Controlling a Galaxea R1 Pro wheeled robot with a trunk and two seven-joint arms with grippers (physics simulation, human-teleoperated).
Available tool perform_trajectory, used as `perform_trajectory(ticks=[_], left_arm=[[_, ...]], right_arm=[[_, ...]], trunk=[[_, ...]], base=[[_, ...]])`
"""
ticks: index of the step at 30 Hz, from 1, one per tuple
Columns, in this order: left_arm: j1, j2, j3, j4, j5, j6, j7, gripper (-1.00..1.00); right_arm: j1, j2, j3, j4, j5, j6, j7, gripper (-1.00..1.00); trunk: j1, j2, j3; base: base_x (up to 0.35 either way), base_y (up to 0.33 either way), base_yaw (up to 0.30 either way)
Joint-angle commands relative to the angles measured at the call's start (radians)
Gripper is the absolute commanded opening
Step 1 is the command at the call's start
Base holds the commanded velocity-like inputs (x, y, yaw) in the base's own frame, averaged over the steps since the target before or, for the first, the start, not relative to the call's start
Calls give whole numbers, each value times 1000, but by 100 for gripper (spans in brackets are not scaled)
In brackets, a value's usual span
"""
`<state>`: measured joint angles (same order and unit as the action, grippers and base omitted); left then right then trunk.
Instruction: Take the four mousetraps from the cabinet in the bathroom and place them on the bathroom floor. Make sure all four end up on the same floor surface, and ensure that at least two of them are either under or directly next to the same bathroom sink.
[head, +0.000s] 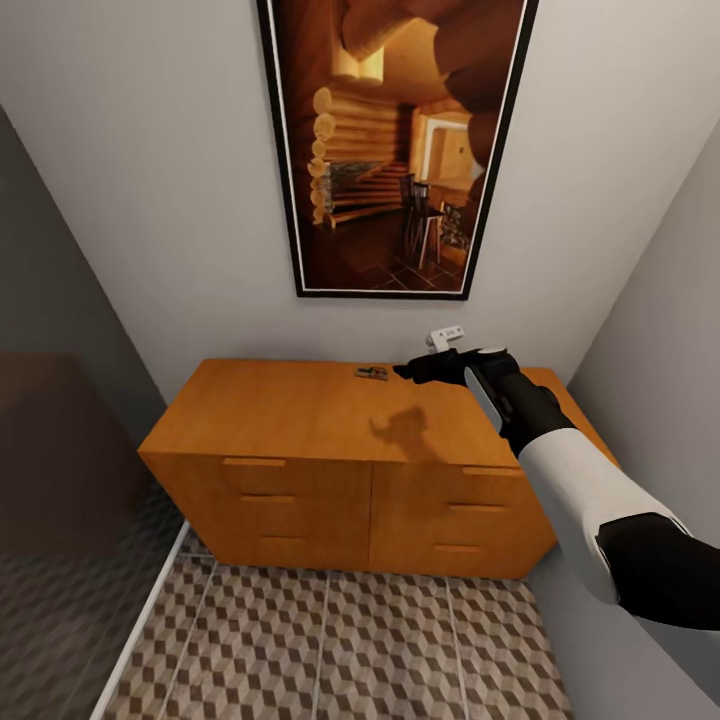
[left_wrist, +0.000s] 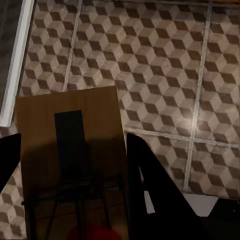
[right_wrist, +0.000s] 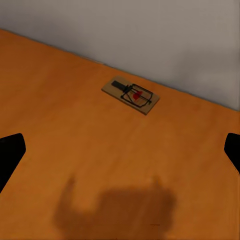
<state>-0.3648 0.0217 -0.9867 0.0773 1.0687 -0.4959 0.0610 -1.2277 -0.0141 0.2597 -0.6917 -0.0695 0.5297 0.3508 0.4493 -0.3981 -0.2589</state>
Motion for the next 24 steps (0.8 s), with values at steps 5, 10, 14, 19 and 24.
perform_trajectory(ticks=[5,10,14,19,24], left_arm=[[-1,0,-6,1,-7,89,8,-100],[0,1,-6,1,-7,106,8,-100],[0,0,-7,1,-7,107,8,-100],[0,-1,-7,1,-7,108,8,-100],[0,-2,-7,1,-7,108,8,-100]], right_arm=[[-1,0,4,0,4,4,-1,100],[-1,0,4,0,9,4,-1,100],[-1,0,4,0,10,4,-1,100],[-1,0,4,0,10,4,-1,100],[-1,0,4,0,10,4,-1,100]], trunk=[[1,-2,-2],[1,-2,-2],[1,-2,-2],[1,-2,-2],[1,-2,-2]], base=[[60,0,0],[8,0,0],[1,0,0],[0,0,0],[1,0,0]])
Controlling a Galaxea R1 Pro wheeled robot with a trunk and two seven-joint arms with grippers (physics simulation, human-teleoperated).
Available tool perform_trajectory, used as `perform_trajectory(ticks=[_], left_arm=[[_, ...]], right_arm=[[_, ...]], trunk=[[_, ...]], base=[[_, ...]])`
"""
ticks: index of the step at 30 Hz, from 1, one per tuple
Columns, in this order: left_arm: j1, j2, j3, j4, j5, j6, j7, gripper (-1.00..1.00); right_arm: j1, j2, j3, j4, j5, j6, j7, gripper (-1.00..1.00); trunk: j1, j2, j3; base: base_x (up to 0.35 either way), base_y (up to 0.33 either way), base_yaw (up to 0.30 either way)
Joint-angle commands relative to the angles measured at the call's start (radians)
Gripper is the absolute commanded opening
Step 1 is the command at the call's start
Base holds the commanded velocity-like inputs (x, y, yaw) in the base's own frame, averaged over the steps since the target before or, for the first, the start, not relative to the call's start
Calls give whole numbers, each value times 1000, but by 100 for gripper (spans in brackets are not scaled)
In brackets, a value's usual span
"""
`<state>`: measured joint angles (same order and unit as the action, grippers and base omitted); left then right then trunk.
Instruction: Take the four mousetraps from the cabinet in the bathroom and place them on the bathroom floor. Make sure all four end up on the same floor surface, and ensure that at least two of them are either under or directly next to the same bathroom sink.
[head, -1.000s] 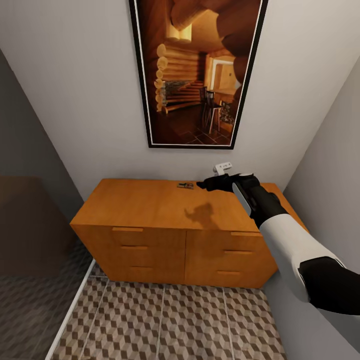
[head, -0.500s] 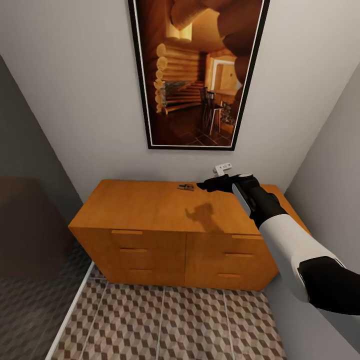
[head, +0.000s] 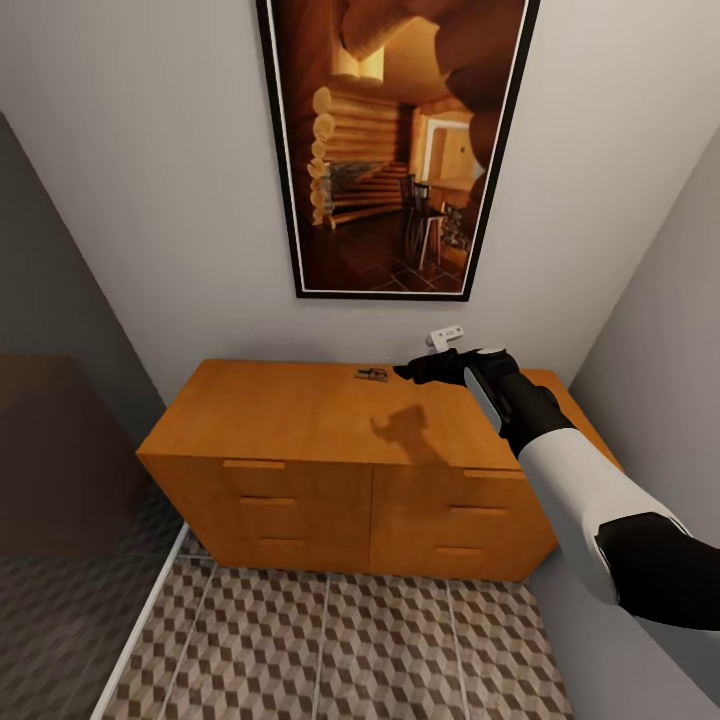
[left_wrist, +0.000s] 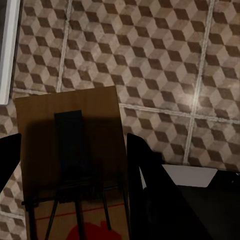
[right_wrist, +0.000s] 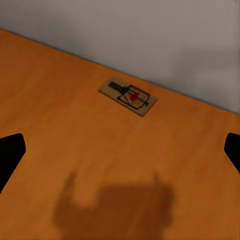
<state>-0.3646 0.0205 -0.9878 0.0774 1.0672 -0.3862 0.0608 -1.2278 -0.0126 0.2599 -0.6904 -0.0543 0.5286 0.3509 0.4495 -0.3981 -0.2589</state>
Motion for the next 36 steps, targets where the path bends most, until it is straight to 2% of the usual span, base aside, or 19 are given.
perform_trajectory(ticks=[1,12,24,30,36], left_arm=[[-1,0,-6,1,-6,-2,8,-100],[0,1,-5,1,-6,-2,-43,-100],[1,1,-5,1,-6,-2,-48,-100],[1,1,-5,1,-6,-2,-49,-100],[1,1,-5,1,-5,-1,-49,-100]], right_arm=[[-1,-1,4,-1,-5,5,-1,100],[-1,-1,4,-1,-5,5,-1,100],[-1,-1,4,0,-5,4,1,100],[-1,0,4,55,2,-57,76,100],[-1,-2,4,72,38,-79,96,100]], trunk=[[1,-2,-2],[1,-2,-2],[1,-2,-2],[1,-2,-2],[1,-2,-2]], base=[[17,0,0],[137,0,0],[47,0,0],[0,0,0],[0,0,0]])
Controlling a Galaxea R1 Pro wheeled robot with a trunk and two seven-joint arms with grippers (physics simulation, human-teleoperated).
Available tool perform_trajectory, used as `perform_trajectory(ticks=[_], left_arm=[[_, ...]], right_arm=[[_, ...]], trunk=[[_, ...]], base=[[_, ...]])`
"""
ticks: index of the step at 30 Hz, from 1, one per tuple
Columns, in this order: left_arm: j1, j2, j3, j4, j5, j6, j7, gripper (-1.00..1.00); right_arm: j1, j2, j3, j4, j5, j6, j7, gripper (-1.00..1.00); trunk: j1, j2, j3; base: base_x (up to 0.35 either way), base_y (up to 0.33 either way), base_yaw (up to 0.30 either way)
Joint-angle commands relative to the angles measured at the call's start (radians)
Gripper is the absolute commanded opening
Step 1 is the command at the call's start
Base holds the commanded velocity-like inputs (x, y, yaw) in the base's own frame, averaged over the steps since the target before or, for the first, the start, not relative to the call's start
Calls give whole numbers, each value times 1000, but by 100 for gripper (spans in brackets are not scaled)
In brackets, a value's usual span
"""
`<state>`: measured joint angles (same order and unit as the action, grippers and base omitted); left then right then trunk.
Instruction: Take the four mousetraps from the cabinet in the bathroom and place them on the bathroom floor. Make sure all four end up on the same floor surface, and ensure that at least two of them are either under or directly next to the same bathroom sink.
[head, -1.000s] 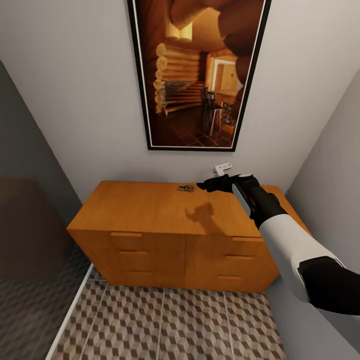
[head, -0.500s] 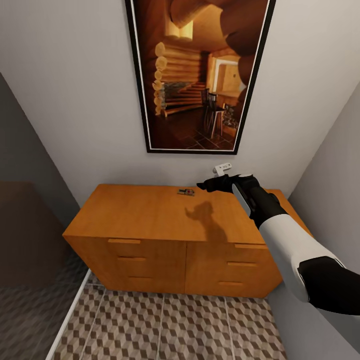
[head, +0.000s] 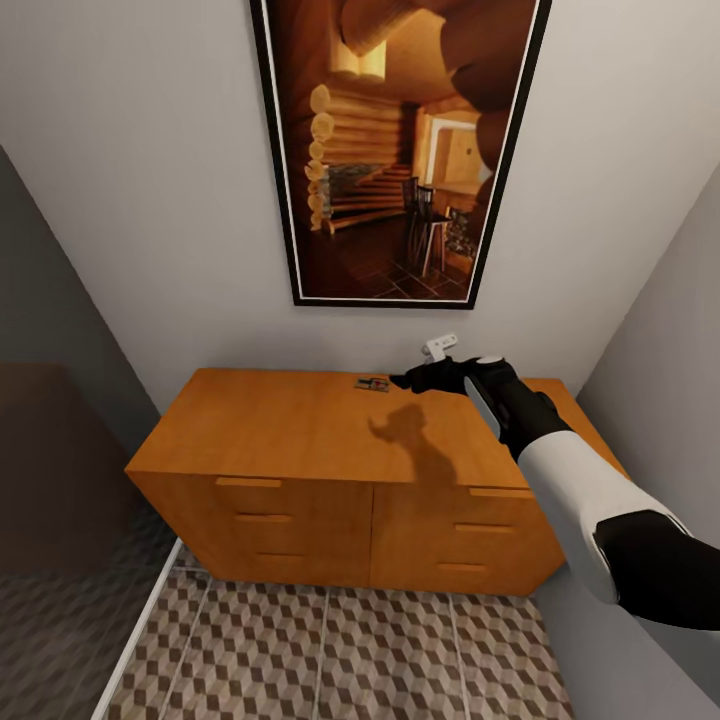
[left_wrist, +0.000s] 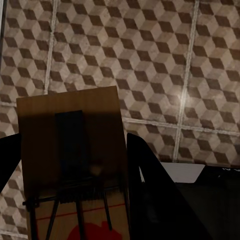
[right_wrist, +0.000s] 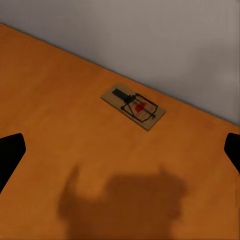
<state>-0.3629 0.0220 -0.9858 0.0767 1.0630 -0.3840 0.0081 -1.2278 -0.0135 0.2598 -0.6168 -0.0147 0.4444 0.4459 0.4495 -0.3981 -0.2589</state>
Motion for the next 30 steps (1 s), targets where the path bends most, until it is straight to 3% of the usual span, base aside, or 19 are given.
perform_trajectory(ticks=[1,30], left_arm=[[-1,-1,-7,2,-1,-3,4,-100],[1,-1,-7,2,-1,-3,4,-100]], right_arm=[[-1,-2,3,-1,0,4,1,100],[-1,-8,2,6,2,4,5,100]], trunk=[[1,-2,-2],[1,-2,-37]], base=[[0,0,0],[0,0,0]])
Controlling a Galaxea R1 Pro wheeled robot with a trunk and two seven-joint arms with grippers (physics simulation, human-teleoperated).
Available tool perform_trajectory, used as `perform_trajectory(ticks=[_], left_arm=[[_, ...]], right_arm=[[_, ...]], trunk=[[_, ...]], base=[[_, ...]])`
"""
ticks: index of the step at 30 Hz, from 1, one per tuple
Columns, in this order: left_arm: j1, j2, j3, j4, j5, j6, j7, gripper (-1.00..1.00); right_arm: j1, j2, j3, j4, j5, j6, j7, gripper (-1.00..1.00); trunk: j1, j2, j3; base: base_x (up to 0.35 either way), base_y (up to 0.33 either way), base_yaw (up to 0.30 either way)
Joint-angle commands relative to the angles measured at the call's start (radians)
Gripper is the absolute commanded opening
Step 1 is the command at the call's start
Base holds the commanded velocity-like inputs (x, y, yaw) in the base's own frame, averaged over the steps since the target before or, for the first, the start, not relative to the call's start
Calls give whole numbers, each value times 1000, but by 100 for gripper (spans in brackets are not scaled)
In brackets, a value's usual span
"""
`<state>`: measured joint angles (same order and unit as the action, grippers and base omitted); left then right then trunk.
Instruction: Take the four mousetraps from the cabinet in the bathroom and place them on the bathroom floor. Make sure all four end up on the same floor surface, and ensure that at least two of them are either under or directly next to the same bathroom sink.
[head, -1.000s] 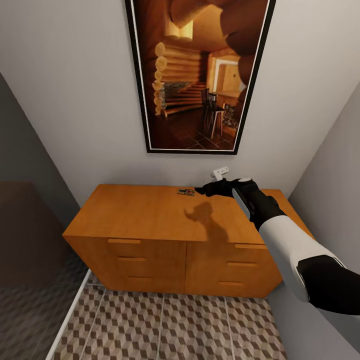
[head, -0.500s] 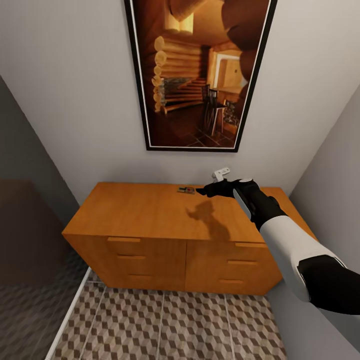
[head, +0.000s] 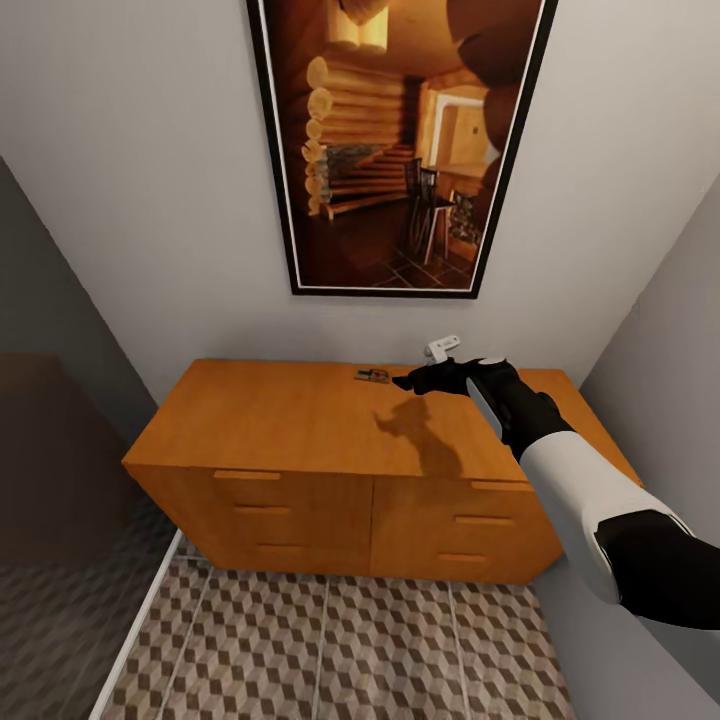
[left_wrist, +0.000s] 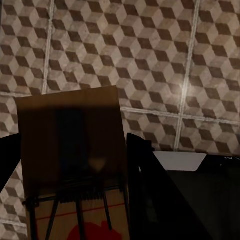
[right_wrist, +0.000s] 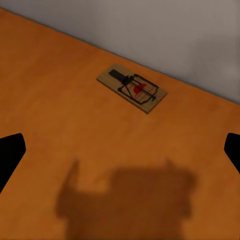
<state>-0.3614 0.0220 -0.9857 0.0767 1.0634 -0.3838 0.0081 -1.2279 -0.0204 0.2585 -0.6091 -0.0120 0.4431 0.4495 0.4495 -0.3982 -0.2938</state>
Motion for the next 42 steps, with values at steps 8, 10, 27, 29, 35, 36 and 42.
perform_trajectory(ticks=[8,10,27,29,35,36,42], left_arm=[[-1,-1,-7,2,-1,-3,4,-100],[-1,-1,-7,2,-2,-3,4,-100],[-1,2,-7,2,-1,-3,4,-100],[-1,2,-7,2,0,-3,5,-100],[-1,4,-7,2,0,-2,9,-100],[-1,4,-7,2,0,-2,9,-100],[-1,16,-7,2,0,-1,12,-100]], right_arm=[[-1,-1,4,-1,-3,-23,1,100],[-1,-1,4,-1,-4,-36,2,100],[-1,-1,2,26,-3,-55,78,100],[-1,-1,2,47,-4,-72,79,100],[-1,-1,2,80,-2,-155,78,100],[-1,-1,2,82,-2,-158,78,100],[-1,1,1,116,-2,-203,77,100]], trunk=[[1,-2,-2],[1,-2,-2],[1,-2,-2],[1,-2,-2],[1,-2,-2],[1,-2,-2],[1,-2,-2]], base=[[0,0,0],[0,0,0],[46,0,0],[37,0,0],[8,0,0],[1,0,0],[0,0,0]])
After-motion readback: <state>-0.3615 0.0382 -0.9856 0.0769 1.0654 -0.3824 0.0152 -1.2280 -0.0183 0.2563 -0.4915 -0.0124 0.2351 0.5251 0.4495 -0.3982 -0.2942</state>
